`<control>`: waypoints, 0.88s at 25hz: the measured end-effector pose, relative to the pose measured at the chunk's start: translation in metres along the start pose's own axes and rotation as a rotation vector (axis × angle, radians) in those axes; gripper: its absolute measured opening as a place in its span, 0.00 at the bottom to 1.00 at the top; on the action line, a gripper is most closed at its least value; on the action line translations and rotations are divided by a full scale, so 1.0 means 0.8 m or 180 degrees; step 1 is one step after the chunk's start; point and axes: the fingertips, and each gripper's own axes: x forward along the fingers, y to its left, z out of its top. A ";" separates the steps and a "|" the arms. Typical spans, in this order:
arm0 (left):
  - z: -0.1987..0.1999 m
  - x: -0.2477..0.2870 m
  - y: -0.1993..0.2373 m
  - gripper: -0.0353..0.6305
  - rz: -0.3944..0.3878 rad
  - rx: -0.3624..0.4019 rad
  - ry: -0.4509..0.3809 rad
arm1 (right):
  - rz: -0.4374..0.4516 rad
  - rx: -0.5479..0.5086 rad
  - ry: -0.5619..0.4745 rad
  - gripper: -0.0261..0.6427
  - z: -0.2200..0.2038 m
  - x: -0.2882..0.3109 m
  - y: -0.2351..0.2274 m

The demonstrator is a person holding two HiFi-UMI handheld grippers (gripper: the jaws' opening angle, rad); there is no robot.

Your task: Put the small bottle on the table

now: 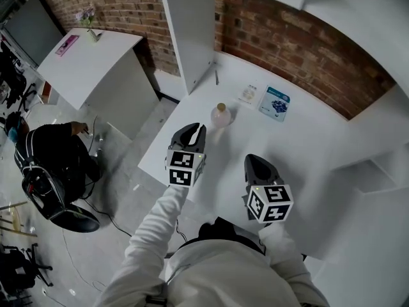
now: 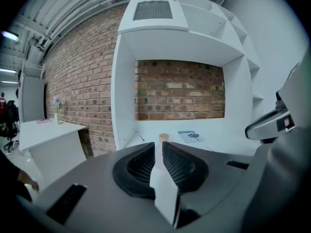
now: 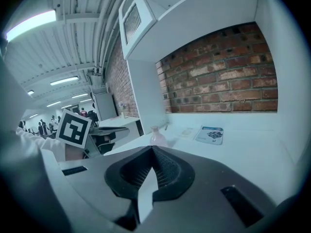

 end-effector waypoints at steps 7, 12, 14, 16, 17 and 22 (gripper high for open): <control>-0.011 -0.048 0.018 0.13 0.0137 -0.0201 -0.0043 | 0.0015 -0.0073 -0.0027 0.08 0.001 -0.004 0.019; -0.017 -0.074 0.018 0.12 0.0138 -0.0216 0.0040 | 0.0016 -0.0083 -0.0046 0.08 0.002 -0.009 0.029; -0.021 -0.085 0.015 0.11 0.0133 -0.0212 0.0044 | 0.0016 -0.0086 -0.0055 0.08 0.001 -0.011 0.034; -0.023 -0.095 0.011 0.11 0.0124 -0.0215 0.0048 | 0.0026 -0.0092 -0.0064 0.08 0.000 -0.012 0.038; -0.024 -0.100 0.008 0.11 0.0122 -0.0220 0.0044 | 0.0031 -0.0096 -0.0068 0.08 -0.001 -0.014 0.040; -0.026 -0.122 -0.001 0.10 0.0115 -0.0282 0.0016 | 0.0002 -0.0129 -0.0096 0.08 -0.002 -0.023 0.041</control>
